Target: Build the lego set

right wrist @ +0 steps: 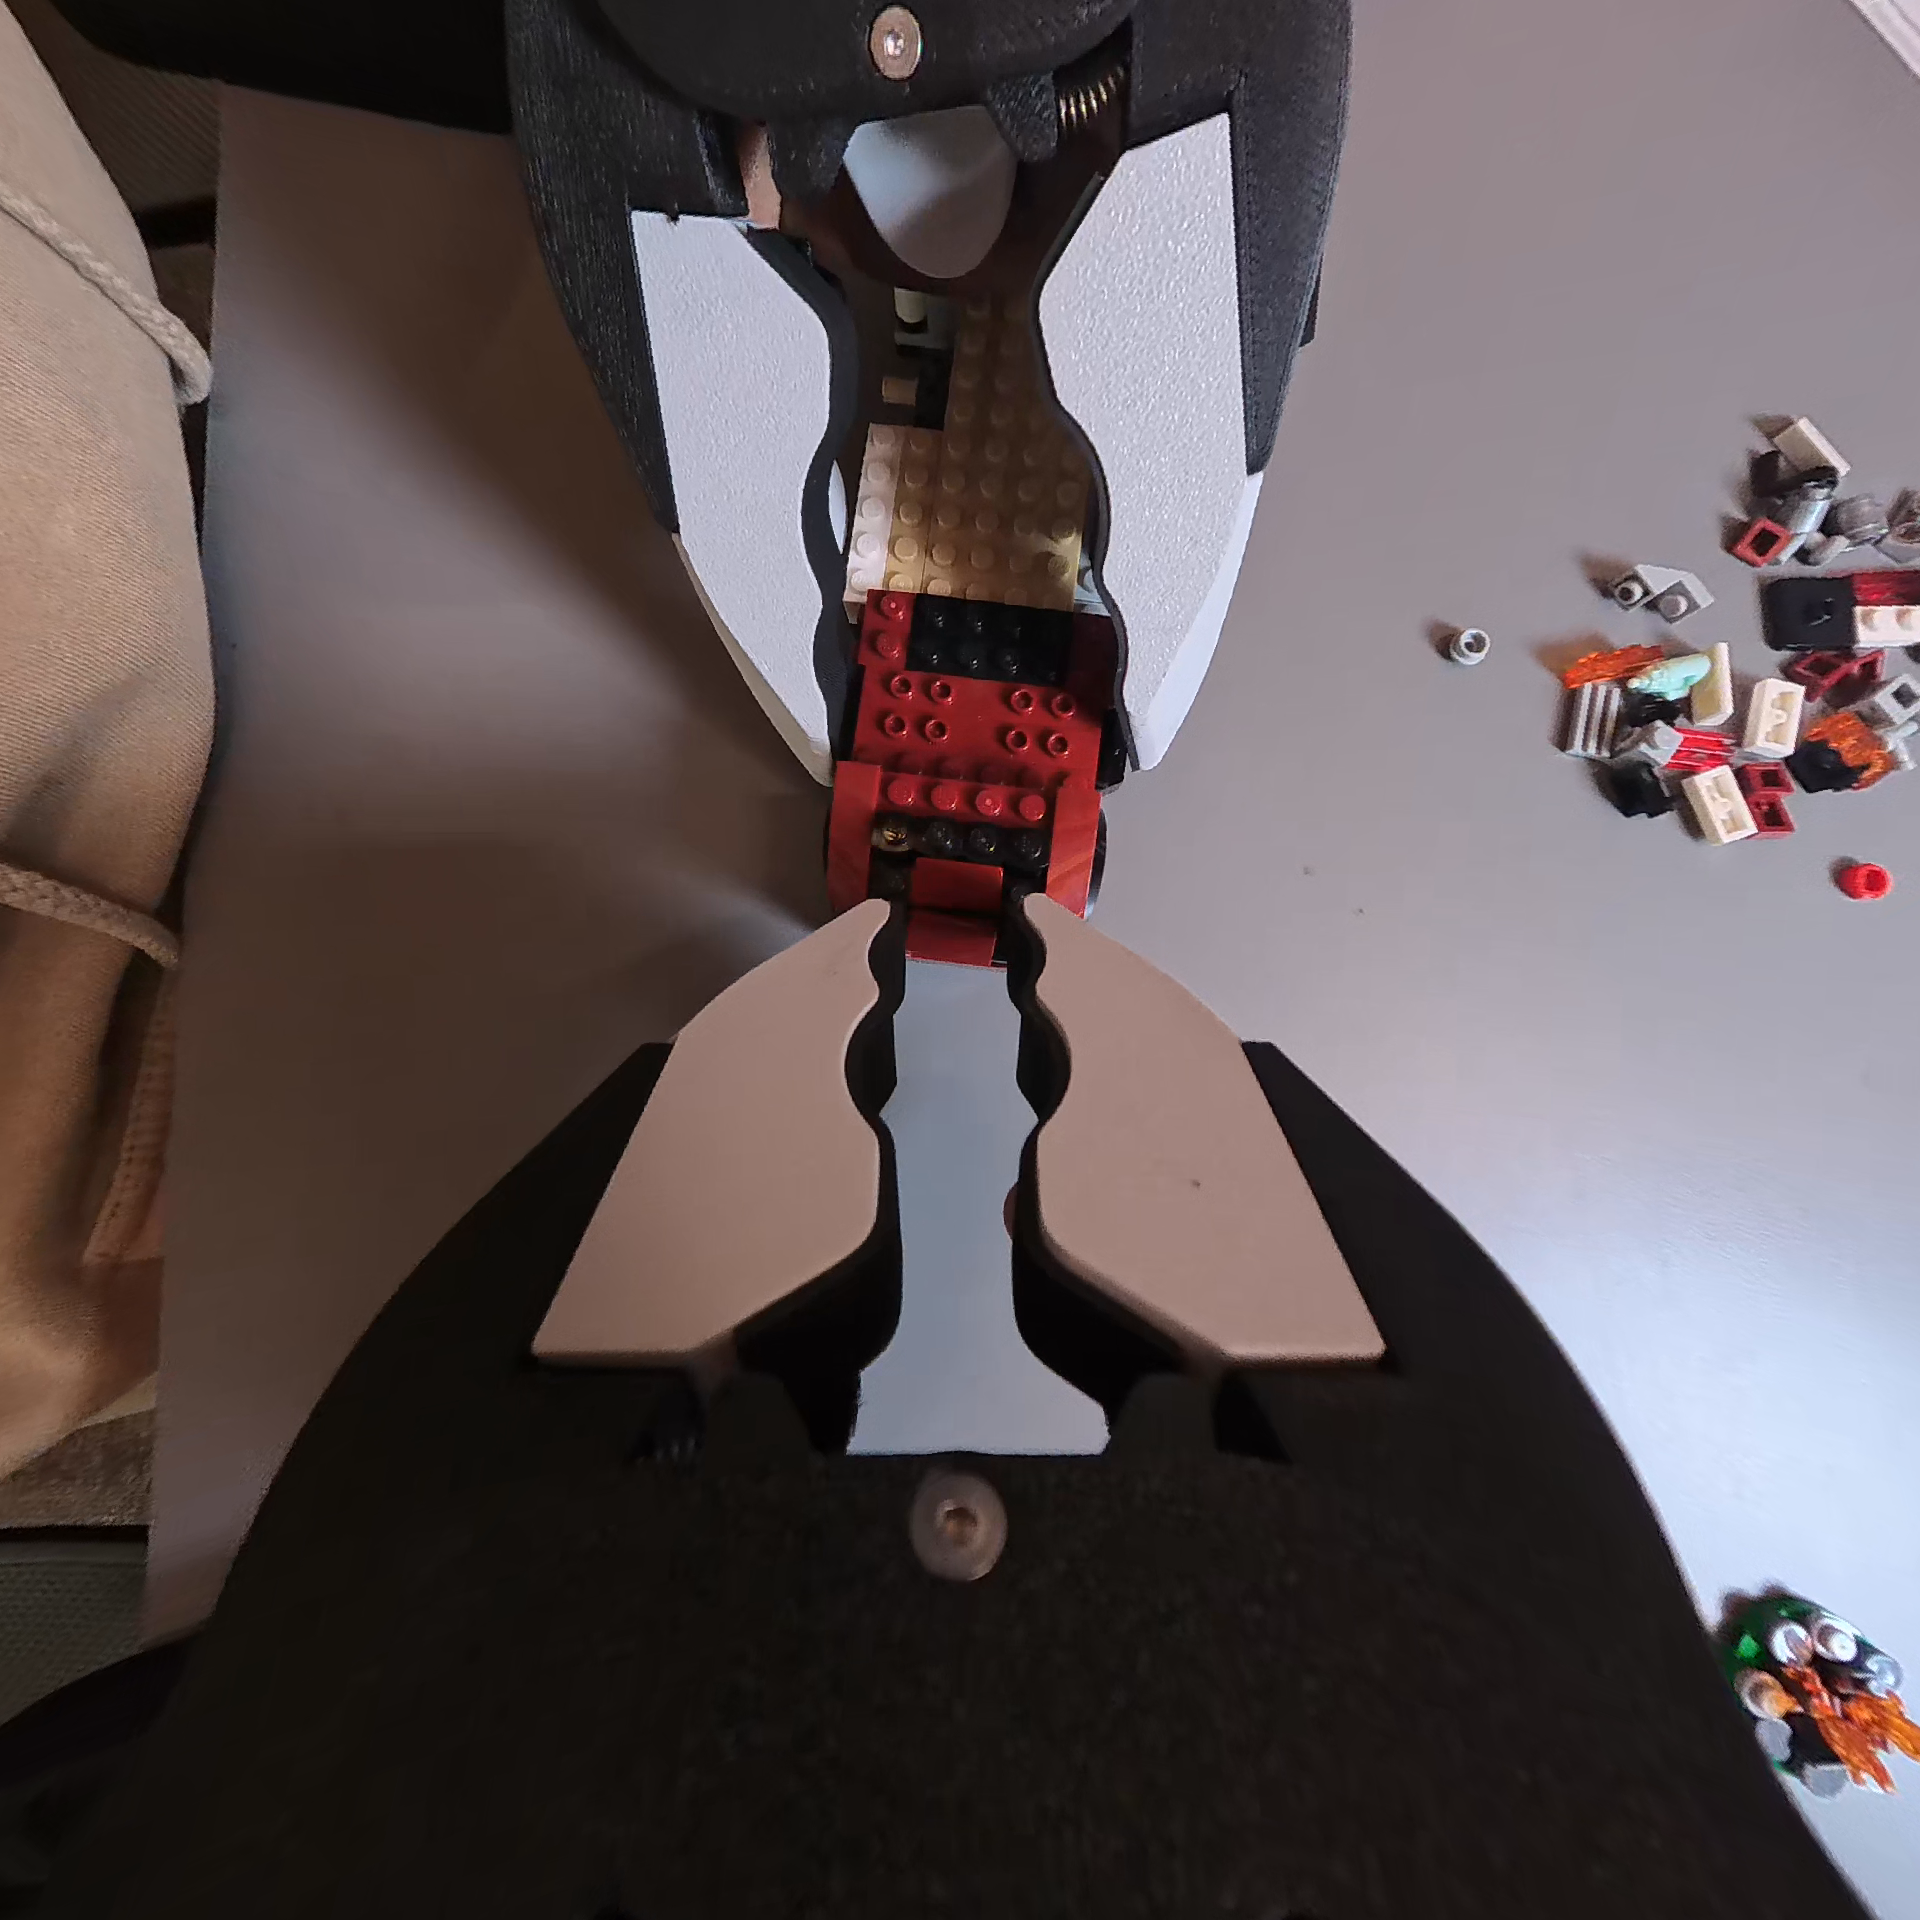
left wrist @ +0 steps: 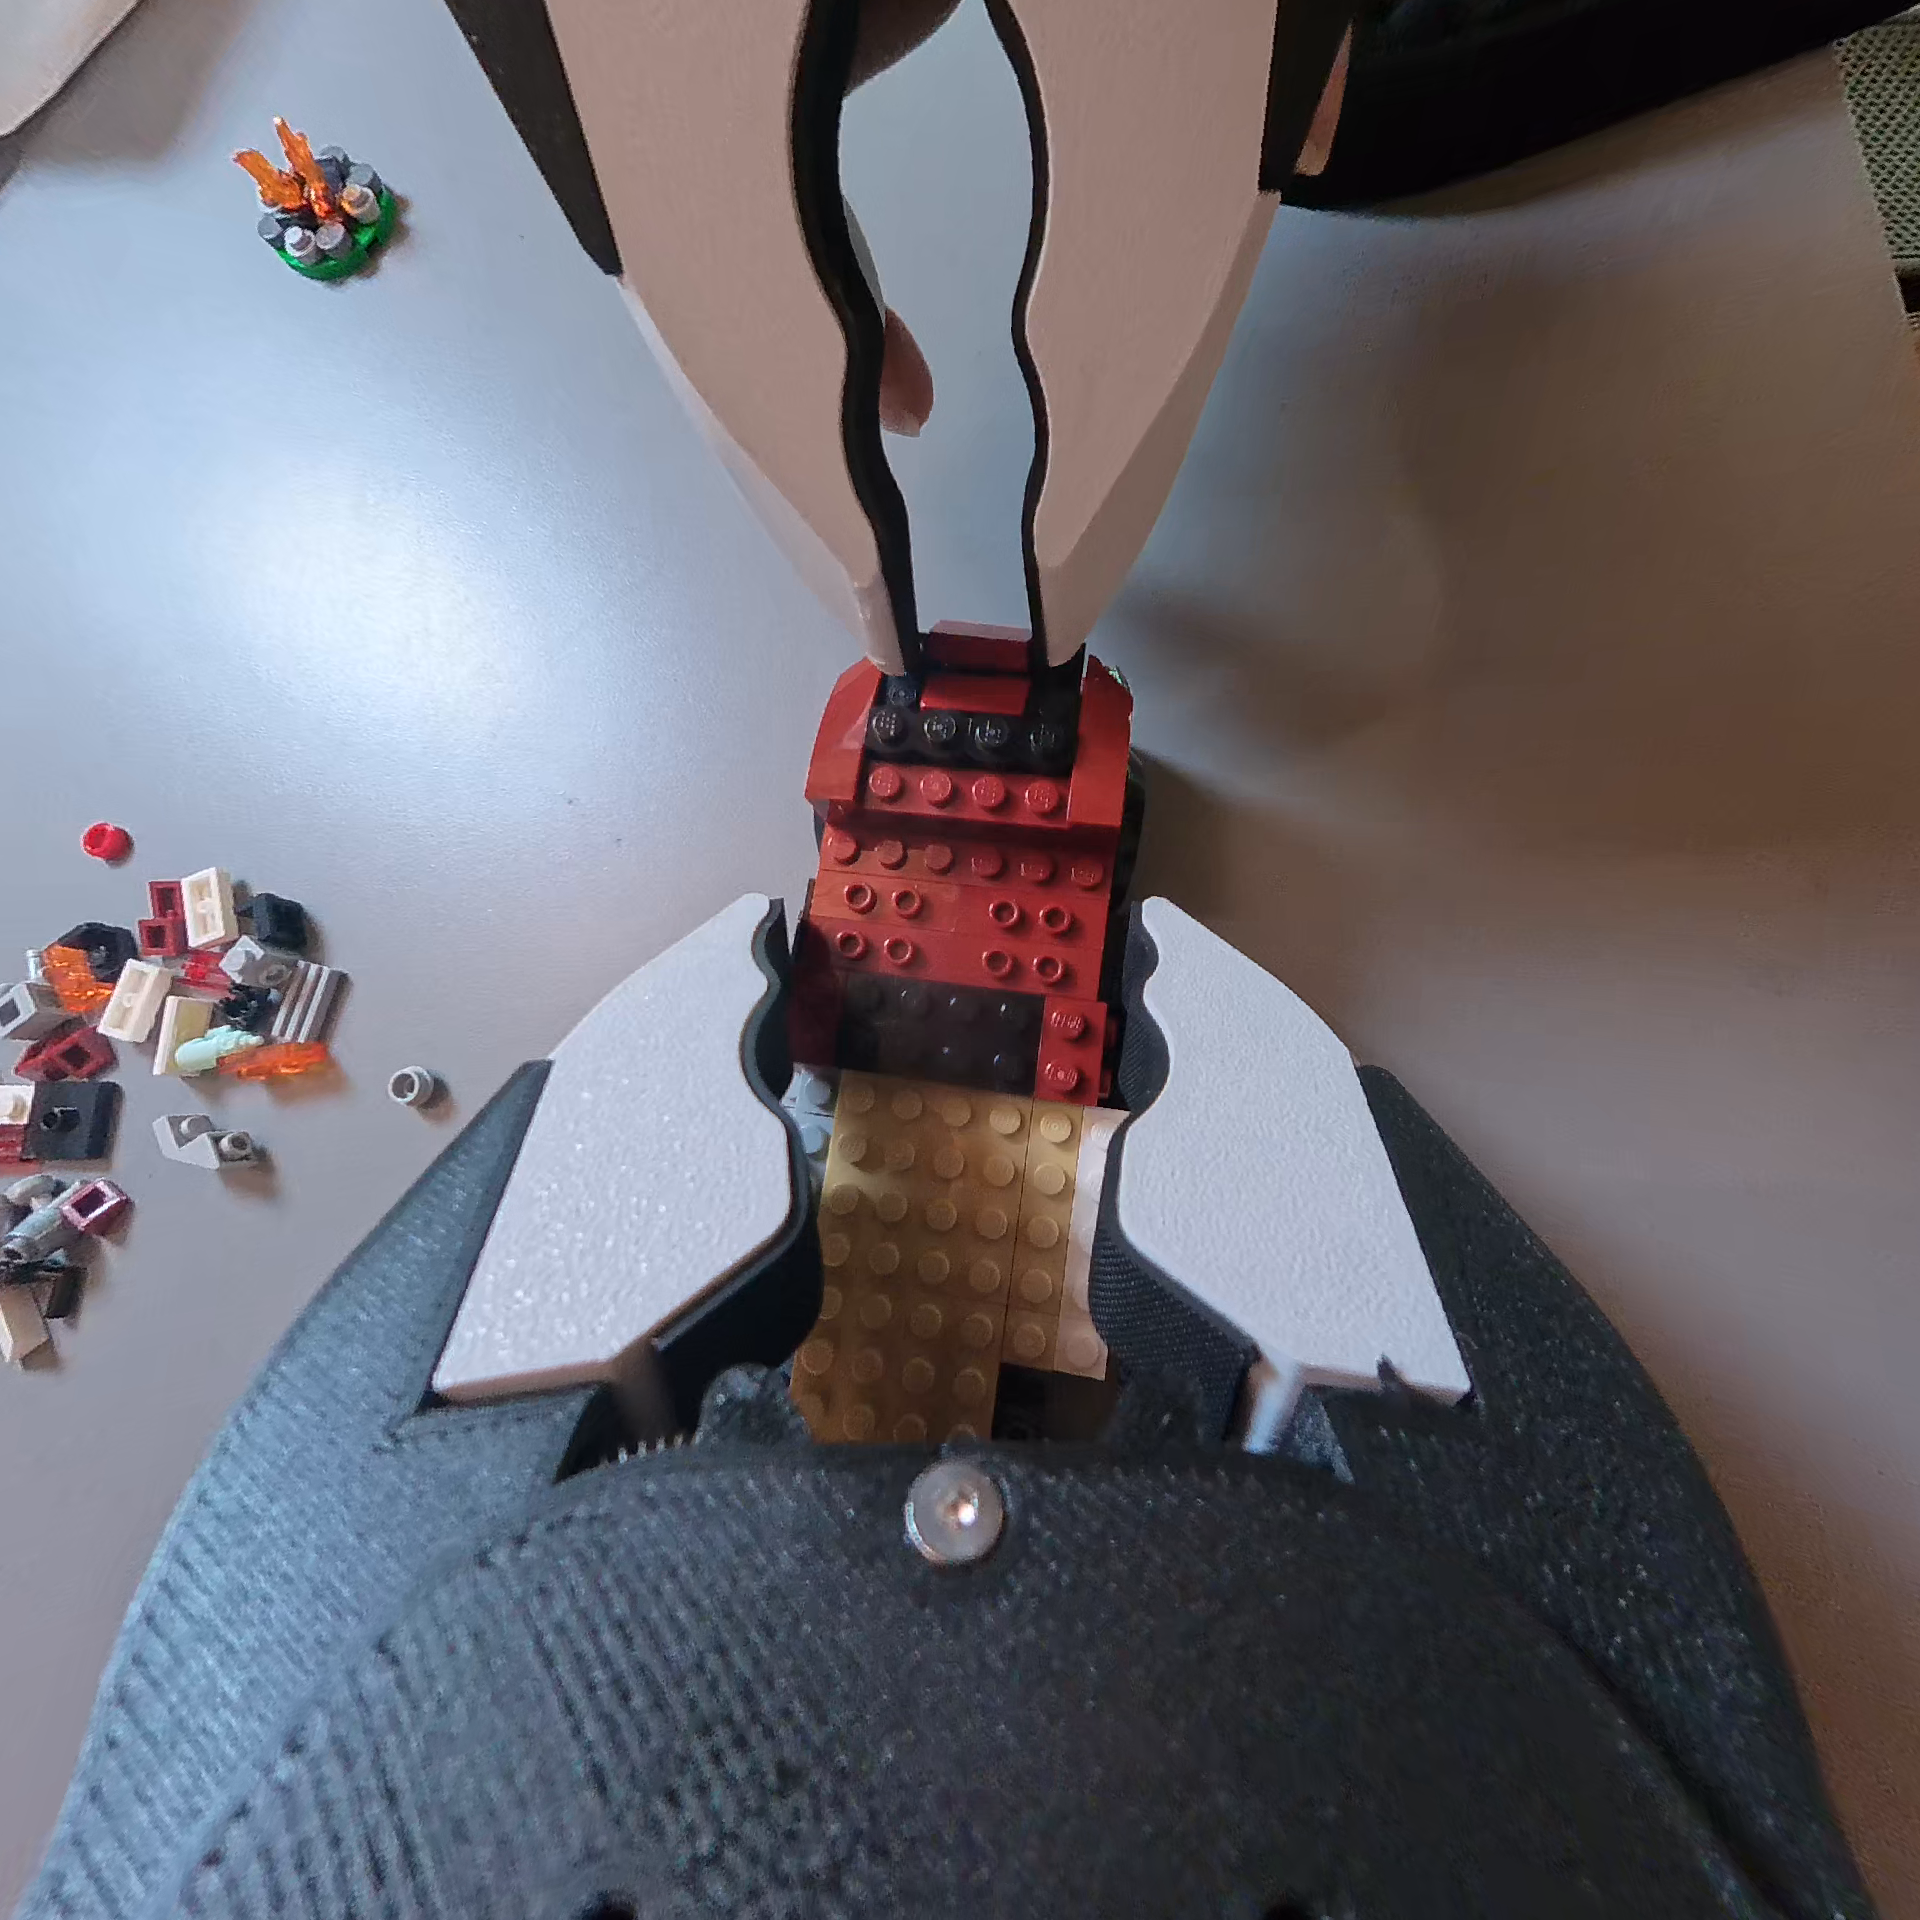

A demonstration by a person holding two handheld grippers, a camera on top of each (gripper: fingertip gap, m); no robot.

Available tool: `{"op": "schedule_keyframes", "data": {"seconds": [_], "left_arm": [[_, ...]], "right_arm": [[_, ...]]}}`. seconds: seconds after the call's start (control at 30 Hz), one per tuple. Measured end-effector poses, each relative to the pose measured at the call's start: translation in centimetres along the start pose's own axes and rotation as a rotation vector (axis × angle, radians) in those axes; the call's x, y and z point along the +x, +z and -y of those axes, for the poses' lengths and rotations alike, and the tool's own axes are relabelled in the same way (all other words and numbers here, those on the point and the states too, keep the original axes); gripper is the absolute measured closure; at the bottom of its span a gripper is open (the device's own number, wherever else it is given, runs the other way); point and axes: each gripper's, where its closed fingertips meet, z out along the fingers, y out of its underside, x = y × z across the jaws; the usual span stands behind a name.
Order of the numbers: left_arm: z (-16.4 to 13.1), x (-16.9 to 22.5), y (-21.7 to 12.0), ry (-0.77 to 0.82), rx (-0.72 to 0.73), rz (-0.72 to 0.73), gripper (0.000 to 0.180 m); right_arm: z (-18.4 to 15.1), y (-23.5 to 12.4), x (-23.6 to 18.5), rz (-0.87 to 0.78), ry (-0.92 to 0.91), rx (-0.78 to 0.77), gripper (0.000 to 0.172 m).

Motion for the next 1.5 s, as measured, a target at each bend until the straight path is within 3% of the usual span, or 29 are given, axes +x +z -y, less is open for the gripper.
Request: {"op": "schedule_keyframes", "data": {"seconds": [0.4,0.9,1.5], "left_arm": [[0.0,0.0,0.0,0.002,0.002,-0.001,0.119],[0.0,0.0,0.0,0.002,0.001,0.002,0.119],[0.0,0.0,0.0,0.004,0.002,0.000,0.119]], "right_arm": [[0.6,-1.0,0.0,0.005,0.022,0.085,0.152],[-0.3,-0.4,0.0,-0.016,0.066,0.098,0.167],[-0.1,-0.4,0.0,-0.035,0.070,0.104,0.165]]}}
